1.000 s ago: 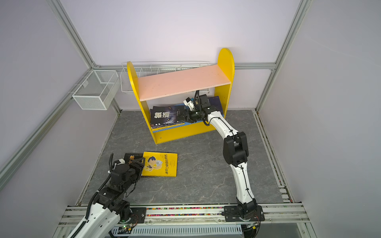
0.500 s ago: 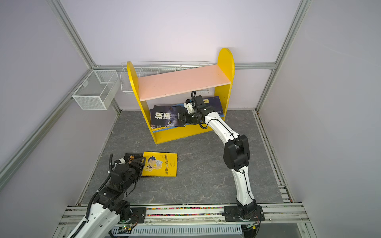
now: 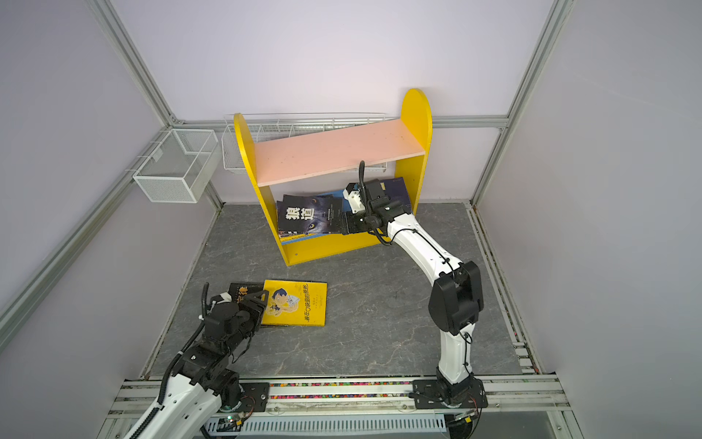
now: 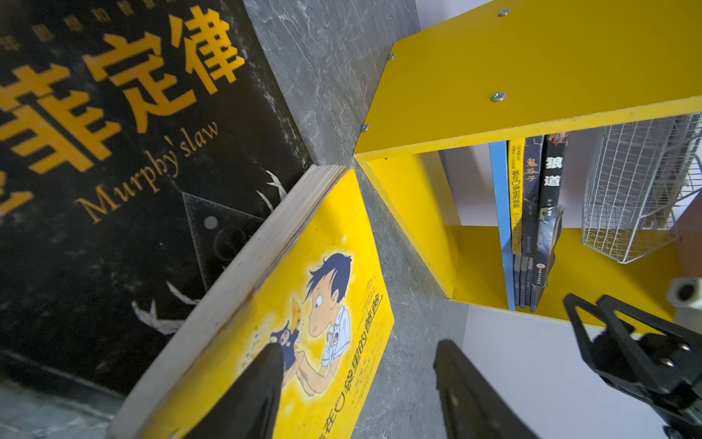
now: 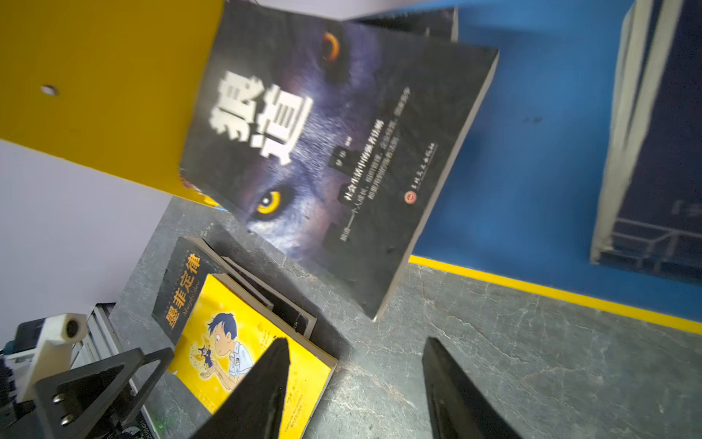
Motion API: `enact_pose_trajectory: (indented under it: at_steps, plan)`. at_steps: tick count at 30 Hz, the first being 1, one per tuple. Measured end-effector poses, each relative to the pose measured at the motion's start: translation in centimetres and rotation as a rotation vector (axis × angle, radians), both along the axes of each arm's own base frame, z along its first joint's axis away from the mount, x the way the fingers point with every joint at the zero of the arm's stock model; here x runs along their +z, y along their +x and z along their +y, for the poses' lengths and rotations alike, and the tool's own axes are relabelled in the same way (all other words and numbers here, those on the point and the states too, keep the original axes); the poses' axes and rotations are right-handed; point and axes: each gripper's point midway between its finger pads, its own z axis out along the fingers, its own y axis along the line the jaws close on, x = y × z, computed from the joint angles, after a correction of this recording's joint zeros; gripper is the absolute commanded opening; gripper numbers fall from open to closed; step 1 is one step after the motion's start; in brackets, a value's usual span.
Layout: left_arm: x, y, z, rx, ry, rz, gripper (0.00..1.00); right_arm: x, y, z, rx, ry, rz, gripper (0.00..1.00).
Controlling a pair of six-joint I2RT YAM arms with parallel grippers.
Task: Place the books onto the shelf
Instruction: 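Push the wolf-eye book square on the stack with the right gripper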
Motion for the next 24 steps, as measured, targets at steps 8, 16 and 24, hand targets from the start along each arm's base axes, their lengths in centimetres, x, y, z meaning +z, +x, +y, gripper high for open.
enact_pose_trajectory:
  at_steps: [8, 16, 24]
  plan:
    - [-0.2, 0.1, 0.0, 0.000, 0.002, 0.005, 0.64, -0.3, -0.1, 0.6, -0.041, 0.047, 0.048, 0.39]
    - [-0.6, 0.1, -0.1, -0.003, 0.006, 0.018, 0.64, -5.2, 0.4, 1.0, -0.205, 0.148, 0.225, 0.39]
    - [-0.5, 0.0, -0.1, -0.003, 0.000, 0.004, 0.64, -4.3, 1.3, 2.0, -0.263, 0.286, 0.266, 0.34]
